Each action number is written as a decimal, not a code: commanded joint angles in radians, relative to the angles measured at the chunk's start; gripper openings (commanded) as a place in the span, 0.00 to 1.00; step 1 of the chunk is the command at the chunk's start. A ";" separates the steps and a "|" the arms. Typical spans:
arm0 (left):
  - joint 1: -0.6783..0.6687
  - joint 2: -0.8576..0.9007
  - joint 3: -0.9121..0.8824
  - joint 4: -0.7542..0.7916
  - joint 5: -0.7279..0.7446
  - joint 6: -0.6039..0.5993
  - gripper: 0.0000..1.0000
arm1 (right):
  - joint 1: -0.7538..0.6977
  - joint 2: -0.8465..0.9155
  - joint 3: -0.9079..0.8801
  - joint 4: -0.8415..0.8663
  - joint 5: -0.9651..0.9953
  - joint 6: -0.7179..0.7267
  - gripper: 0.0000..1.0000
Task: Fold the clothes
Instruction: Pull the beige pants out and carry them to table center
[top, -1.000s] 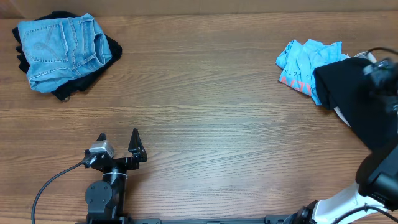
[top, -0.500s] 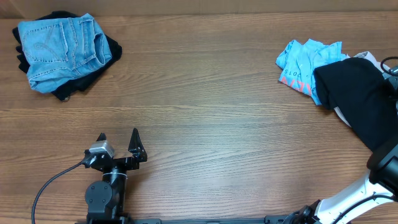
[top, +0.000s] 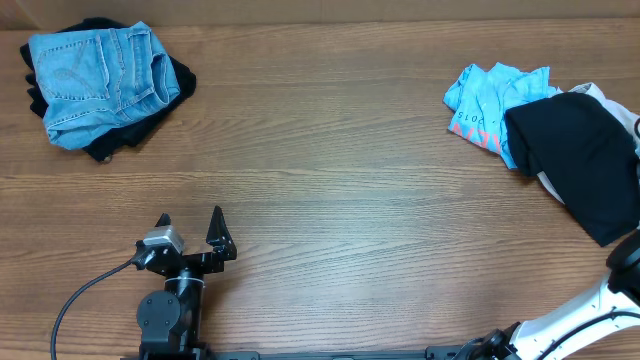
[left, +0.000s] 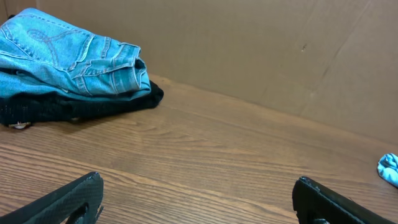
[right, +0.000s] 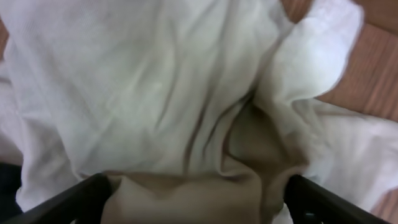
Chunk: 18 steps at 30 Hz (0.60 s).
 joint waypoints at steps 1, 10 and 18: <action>-0.006 -0.008 -0.003 0.004 -0.017 0.019 1.00 | 0.006 0.003 0.020 -0.004 -0.016 -0.010 0.69; -0.006 -0.008 -0.003 0.004 -0.016 0.019 1.00 | 0.004 -0.135 0.071 -0.057 -0.017 0.079 0.04; -0.006 -0.008 -0.003 0.004 -0.017 0.019 1.00 | 0.004 -0.449 0.071 -0.064 -0.106 0.291 0.04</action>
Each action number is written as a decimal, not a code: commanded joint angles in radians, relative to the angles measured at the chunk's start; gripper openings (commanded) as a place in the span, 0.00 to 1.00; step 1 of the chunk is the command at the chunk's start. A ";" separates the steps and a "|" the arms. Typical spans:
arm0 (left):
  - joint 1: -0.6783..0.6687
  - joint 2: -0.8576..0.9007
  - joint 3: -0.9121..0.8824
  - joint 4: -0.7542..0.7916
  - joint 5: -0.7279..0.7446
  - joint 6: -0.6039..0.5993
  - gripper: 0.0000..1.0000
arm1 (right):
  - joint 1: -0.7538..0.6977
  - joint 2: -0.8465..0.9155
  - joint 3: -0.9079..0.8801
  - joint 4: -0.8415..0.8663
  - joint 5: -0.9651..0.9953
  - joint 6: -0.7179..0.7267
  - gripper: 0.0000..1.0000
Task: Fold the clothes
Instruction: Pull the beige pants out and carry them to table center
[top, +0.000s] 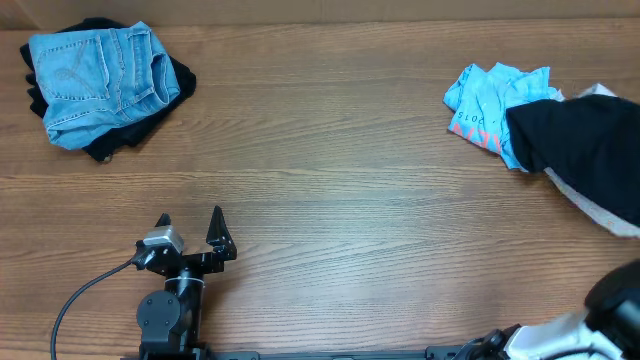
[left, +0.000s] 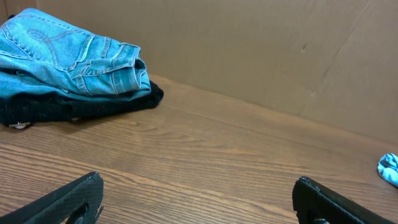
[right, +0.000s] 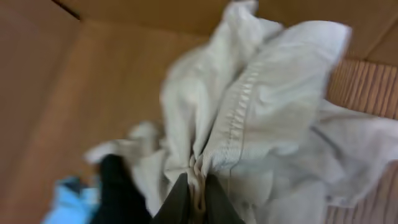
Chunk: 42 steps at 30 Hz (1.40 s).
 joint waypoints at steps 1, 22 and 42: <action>-0.006 -0.008 -0.003 0.004 -0.016 0.019 1.00 | -0.004 -0.176 0.045 0.040 -0.006 0.067 0.04; -0.006 -0.008 -0.003 0.004 -0.016 0.019 1.00 | 0.183 -0.609 0.047 0.251 -0.815 0.366 0.04; -0.006 -0.008 -0.003 0.004 -0.016 0.019 1.00 | 1.109 -0.315 0.047 0.264 -0.576 0.289 0.04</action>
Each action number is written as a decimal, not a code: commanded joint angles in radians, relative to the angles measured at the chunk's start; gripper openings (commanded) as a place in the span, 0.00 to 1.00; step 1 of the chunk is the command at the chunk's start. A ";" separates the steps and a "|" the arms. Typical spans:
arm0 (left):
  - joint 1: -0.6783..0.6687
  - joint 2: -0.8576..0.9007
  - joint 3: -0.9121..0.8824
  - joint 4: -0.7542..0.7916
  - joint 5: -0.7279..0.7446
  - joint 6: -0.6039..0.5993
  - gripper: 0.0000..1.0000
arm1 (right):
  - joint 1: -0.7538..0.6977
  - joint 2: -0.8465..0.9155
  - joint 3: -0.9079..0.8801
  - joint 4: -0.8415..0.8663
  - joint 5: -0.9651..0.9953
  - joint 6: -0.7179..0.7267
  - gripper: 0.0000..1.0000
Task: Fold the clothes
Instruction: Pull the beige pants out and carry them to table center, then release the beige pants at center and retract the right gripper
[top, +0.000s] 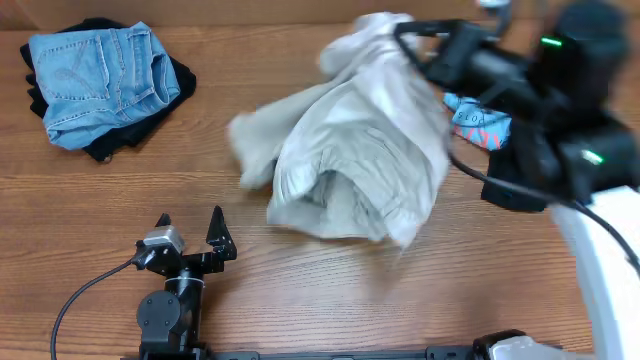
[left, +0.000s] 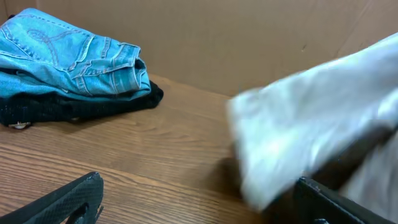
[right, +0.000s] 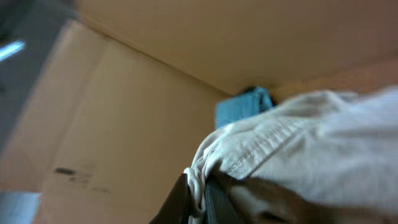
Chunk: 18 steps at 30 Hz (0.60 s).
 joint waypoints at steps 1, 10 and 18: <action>-0.006 -0.008 -0.003 0.004 -0.016 0.019 1.00 | 0.105 0.085 0.033 0.025 0.156 -0.032 0.04; -0.006 -0.008 -0.003 0.004 -0.016 0.019 1.00 | 0.162 0.185 0.033 -0.012 0.344 -0.137 0.69; -0.006 -0.008 -0.003 0.004 -0.016 0.019 1.00 | 0.066 0.123 0.066 -0.208 0.502 -0.170 0.92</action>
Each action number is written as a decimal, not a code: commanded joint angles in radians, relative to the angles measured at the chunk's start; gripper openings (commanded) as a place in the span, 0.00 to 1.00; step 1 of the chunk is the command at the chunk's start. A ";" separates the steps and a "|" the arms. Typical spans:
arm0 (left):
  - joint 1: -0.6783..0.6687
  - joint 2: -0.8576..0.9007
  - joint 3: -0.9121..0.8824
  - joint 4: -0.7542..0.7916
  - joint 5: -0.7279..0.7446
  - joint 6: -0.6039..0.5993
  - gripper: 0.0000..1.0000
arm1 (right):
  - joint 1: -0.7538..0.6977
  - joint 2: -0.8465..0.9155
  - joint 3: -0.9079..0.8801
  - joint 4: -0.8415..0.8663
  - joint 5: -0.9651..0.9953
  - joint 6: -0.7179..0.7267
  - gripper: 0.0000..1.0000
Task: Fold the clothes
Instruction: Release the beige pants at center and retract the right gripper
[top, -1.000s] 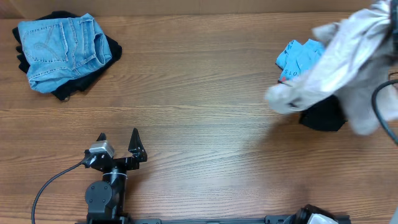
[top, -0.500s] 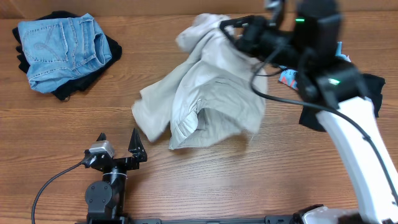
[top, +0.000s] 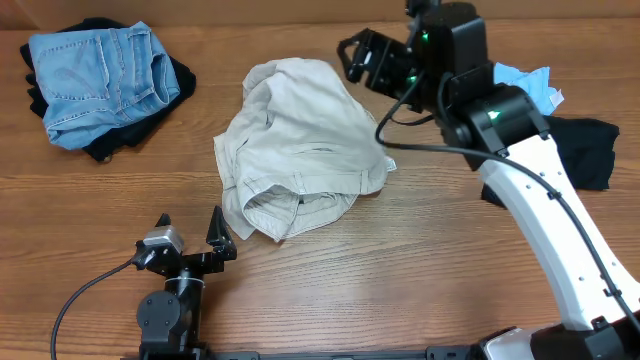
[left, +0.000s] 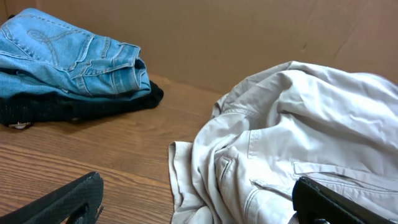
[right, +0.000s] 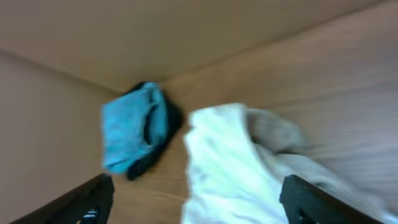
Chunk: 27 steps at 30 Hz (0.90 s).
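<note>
A crumpled beige garment (top: 300, 150) lies in a heap on the middle of the wooden table. In the left wrist view the garment (left: 292, 143) fills the right half. My right gripper (top: 358, 58) hangs open just past the garment's far right edge, with nothing between its fingers. Its own view is blurred and looks down on the pale cloth (right: 230, 162), the gripper (right: 196, 199) wide apart. My left gripper (top: 190, 228) rests open at the table's front, just off the garment's near left corner; seen from its wrist, the gripper (left: 198, 202) is empty.
Folded blue jeans (top: 100, 75) sit on a black garment at the far left corner, the jeans (left: 74, 59) also showing in the left wrist view. At the far right lie a light blue shirt (top: 520, 80) and a black garment (top: 575, 150). A cardboard wall (left: 249, 31) backs the table.
My right gripper was shut on the beige garment, holding it in the air over the table's middle. Now it is open and the garment lies in a heap on the table.
My right gripper was open over the pale garment in the right-hand pile. Then it was shut on a fold of it. Later it held the garment over the middle of the table, and now the garment lies there, released. The left arm has stayed put.
</note>
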 joint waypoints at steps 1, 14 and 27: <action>-0.006 -0.008 -0.003 0.004 -0.016 0.019 1.00 | -0.090 -0.083 0.060 -0.079 0.042 -0.015 0.93; -0.006 -0.008 -0.003 0.004 -0.016 0.019 1.00 | -0.241 -0.076 0.035 -0.676 0.027 -0.056 1.00; -0.006 -0.008 -0.003 0.004 -0.017 0.019 1.00 | -0.239 -0.046 -0.442 -0.333 -0.313 0.043 1.00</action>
